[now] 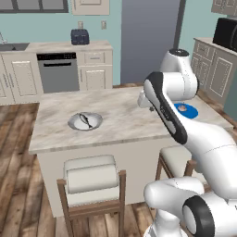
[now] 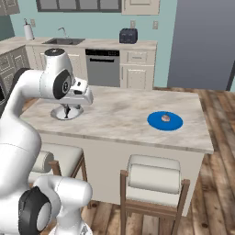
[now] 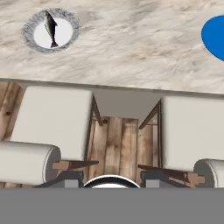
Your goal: Transport the fish and garlic to the fridge. Place the fish on the rack containing meat and place the garlic on the rack containing the vegetable, ensuring meats and vegetables are on different racks.
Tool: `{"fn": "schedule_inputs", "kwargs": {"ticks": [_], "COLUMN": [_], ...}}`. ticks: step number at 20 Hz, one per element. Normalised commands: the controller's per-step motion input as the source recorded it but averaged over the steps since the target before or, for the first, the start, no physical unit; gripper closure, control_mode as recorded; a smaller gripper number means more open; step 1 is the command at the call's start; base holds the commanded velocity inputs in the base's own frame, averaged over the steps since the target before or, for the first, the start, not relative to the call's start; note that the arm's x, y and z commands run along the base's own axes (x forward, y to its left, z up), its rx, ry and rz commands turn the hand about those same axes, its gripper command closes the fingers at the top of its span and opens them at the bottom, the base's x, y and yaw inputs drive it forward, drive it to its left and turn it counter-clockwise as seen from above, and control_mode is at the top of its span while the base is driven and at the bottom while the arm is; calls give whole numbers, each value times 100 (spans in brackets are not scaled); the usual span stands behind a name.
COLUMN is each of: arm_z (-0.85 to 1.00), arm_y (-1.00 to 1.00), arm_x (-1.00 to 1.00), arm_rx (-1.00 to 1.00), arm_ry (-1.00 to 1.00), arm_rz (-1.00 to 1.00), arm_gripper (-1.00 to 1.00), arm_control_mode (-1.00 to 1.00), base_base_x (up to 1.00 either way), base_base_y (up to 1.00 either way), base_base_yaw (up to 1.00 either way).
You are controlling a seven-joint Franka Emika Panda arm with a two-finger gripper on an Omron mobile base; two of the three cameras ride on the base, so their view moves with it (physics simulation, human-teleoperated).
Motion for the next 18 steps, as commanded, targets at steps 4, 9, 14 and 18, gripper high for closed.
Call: {"fn": "schedule_inputs", "kwargs": {"ticks": [4, 9, 14, 18], "arm_z": [0, 0, 0, 11], "arm_y": [0, -1, -7, -10], "arm_x": [-52, -89, -81, -78], "arm_rx": [0, 0, 1, 2], "arm_ry": [-3, -1, -1, -10], "arm_rz": [0, -1, -1, 0], "arm_gripper": [-100, -100, -100, -100], "arm_control_mode": [-100, -100, -100, -100], "base_base_x": [0, 0, 0, 0], "base_base_y": [0, 0, 0, 0], "base_base_yaw": [0, 0, 0, 0]}}
